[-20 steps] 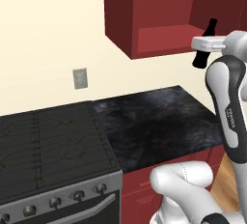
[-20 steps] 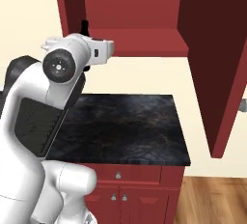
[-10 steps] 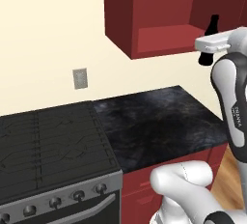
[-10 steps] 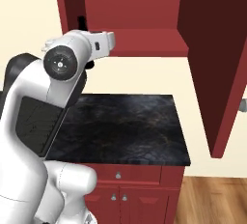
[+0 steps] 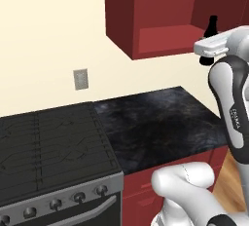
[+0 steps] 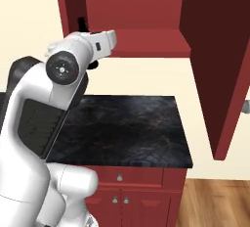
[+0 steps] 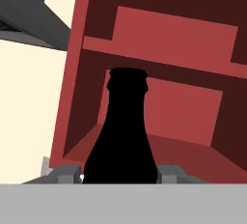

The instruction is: Pick the bottled drink from the counter and place it in the open cabinet.

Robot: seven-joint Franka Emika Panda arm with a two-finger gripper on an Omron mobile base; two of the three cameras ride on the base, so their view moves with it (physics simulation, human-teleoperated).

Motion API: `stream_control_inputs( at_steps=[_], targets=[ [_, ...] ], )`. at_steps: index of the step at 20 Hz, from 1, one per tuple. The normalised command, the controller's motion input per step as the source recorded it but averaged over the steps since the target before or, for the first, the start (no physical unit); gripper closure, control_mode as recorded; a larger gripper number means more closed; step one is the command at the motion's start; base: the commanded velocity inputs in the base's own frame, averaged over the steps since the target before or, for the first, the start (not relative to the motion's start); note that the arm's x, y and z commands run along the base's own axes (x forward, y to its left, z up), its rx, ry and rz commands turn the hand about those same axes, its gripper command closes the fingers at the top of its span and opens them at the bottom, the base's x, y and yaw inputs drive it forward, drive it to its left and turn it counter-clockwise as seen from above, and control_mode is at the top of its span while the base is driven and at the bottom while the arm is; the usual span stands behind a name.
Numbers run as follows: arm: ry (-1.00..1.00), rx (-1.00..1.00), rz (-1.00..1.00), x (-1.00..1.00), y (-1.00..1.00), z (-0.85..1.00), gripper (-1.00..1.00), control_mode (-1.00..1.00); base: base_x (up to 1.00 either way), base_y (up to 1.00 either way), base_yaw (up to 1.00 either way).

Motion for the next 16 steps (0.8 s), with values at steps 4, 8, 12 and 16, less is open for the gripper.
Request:
stream_control_inputs(
  at_steps=[4,8,12,16],
  targets=[
    [0.08,0.00,0.00,0.51,0.00,0.01,1.00,-1.00,0.00,0.00,0.00],
    [0.06,0.00,0.00,0.54,0.00,0.01,1.00,-1.00,0.00,0.00,0.00],
    [0.00,0.00,0.00,0.30,-0.06,0.01,1.00,-1.00,0.00,0.00,0.00],
    [-0.01,0.00,0.00,0.07,-0.09,0.00,1.00,-1.00,0.00,0.00,0.00]
  ],
)
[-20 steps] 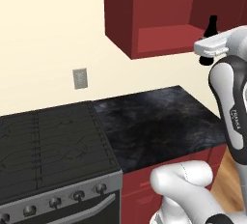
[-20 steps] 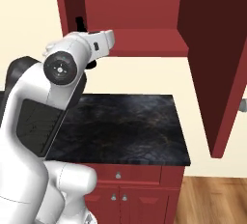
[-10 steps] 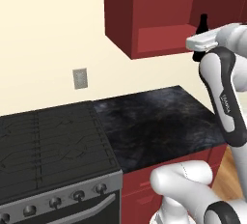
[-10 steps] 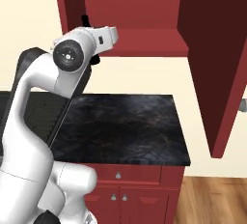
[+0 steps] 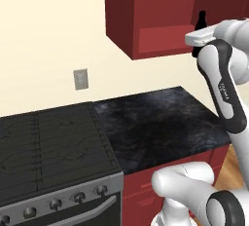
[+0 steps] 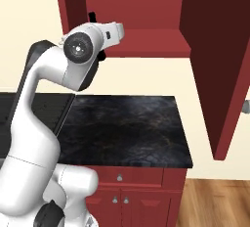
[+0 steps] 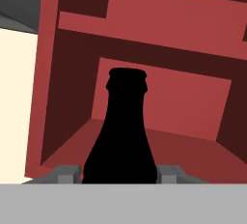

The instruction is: Pick the bottled drink from the counter and place it in the open cabinet.

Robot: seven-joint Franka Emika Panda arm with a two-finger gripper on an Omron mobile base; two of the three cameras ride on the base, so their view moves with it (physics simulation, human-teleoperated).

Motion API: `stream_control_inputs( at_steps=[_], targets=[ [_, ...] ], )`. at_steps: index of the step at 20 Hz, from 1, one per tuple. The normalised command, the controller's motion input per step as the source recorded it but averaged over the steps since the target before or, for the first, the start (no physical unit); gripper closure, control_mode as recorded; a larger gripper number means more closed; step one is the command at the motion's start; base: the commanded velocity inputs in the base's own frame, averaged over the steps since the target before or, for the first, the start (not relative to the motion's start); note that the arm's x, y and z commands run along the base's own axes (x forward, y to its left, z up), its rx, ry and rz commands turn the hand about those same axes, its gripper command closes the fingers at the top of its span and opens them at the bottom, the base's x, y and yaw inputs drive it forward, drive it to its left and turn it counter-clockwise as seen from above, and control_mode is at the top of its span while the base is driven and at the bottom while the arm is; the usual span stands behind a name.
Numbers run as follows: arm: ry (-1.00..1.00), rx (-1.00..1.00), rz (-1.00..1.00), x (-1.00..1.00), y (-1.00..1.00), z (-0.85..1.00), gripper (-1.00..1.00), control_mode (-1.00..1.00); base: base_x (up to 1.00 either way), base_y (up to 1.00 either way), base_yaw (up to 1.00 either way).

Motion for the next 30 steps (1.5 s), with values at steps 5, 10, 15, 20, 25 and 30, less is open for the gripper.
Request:
stream_control_inputs(
  at_steps=[5,10,15,20,25,30],
  targets=[
    [0.00,0.00,0.00,0.01,0.00,0.00,1.00,-1.00,0.00,0.00,0.00],
    [0.00,0.01,-0.02,0.09,-0.02,0.00,1.00,-1.00,0.00,0.00,0.00],
    [0.00,0.11,-0.07,0.10,-0.04,0.00,1.00,-1.00,0.00,0.00,0.00],
    [0.00,0.04,-0.02,0.00,0.00,0.00,1.00,-1.00,0.00,0.00,0.00],
    [0.01,0.00,0.00,0.27,0.00,0.00,1.00,-1.00,0.00,0.00,0.00],
    [0.01,0.00,0.00,0.36,0.00,0.00,1.00,-1.00,0.00,0.00,0.00]
  ],
)
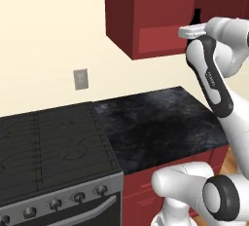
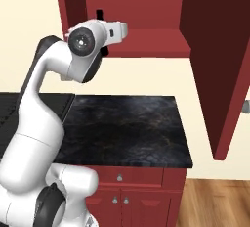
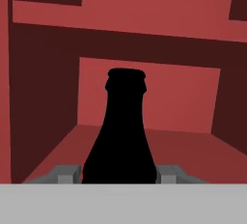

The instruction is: Pick the bottled drink from the counter and place it in the open cabinet.

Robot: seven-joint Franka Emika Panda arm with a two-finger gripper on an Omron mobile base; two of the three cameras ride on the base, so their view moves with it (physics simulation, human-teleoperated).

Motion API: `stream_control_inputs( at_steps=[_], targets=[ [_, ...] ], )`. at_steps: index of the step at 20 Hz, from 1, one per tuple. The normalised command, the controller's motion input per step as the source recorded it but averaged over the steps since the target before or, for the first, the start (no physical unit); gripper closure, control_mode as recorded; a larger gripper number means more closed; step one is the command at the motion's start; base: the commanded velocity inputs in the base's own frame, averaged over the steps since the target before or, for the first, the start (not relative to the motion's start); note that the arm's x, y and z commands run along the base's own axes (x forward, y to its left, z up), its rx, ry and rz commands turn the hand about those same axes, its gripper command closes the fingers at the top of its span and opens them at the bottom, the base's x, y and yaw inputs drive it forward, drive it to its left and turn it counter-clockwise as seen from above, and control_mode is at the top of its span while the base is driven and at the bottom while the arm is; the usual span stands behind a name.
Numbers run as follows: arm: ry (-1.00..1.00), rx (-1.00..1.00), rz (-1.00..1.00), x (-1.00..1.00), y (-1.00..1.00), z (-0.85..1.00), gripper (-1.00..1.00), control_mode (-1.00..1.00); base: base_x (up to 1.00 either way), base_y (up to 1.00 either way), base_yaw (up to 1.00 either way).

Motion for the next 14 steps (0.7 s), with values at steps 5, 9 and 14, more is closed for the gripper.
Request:
stream_control_inputs(
  at_steps=[5,9,14],
  targets=[
    [0.00,0.00,0.00,0.36,0.00,0.00,1.00,-1.00,0.00,0.00,0.00],
    [0.00,0.00,0.00,0.39,0.00,-0.01,1.00,-1.00,0.00,0.00,0.00],
    [0.00,0.00,0.00,0.34,0.00,-0.06,1.00,-1.00,0.00,0.00,0.00]
  ],
)
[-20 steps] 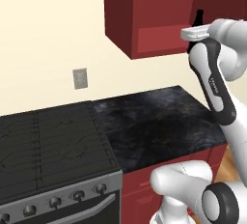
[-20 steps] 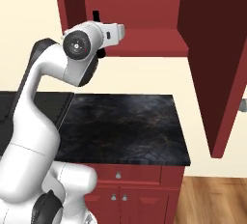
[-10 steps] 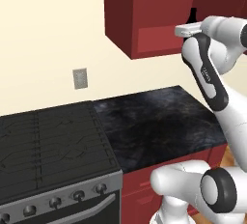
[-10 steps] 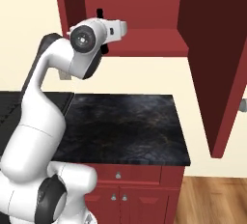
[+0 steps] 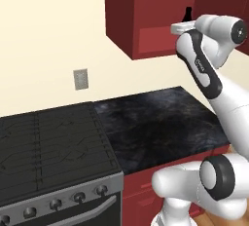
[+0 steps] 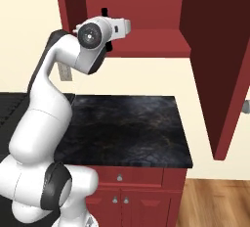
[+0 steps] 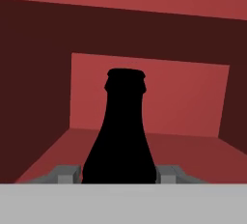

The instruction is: Pick the bottled drink from the counter and place it in the open cabinet.

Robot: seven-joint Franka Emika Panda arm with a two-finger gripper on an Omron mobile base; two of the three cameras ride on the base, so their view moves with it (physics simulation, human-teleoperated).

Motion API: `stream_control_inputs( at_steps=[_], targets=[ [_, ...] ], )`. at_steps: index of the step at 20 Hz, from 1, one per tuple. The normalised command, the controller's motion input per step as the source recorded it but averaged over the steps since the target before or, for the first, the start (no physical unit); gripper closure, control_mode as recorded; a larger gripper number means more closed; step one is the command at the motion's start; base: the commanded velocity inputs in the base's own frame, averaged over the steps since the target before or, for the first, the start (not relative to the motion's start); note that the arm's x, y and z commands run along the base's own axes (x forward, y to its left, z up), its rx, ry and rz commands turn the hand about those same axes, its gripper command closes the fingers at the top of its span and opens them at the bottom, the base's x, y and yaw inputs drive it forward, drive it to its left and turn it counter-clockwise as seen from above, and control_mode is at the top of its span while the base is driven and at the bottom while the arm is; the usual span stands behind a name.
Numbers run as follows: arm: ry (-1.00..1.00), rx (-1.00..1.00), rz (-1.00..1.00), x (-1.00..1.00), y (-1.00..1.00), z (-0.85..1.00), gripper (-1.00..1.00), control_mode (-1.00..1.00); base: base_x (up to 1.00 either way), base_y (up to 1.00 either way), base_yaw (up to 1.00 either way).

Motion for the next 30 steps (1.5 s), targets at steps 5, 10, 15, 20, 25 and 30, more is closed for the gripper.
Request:
stream_control_inputs(
  at_steps=[5,10,15,20,25,30],
  targets=[
    [0.00,0.00,0.00,0.40,0.00,-0.11,1.00,-1.00,0.00,0.00,0.00],
    [0.00,0.00,0.00,0.41,0.00,-0.17,1.00,-1.00,0.00,0.00,0.00],
    [0.00,0.00,0.00,0.44,0.00,-0.15,1.00,-1.00,0.00,0.00,0.00],
    [0.00,0.00,0.00,0.50,0.00,-0.08,1.00,-1.00,0.00,0.00,0.00],
    [0.00,0.00,0.00,0.54,0.00,-0.09,1.00,-1.00,0.00,0.00,0.00],
    [0.00,0.00,0.00,0.49,0.02,-0.15,1.00,-1.00,0.00,0.00,0.00]
  ],
)
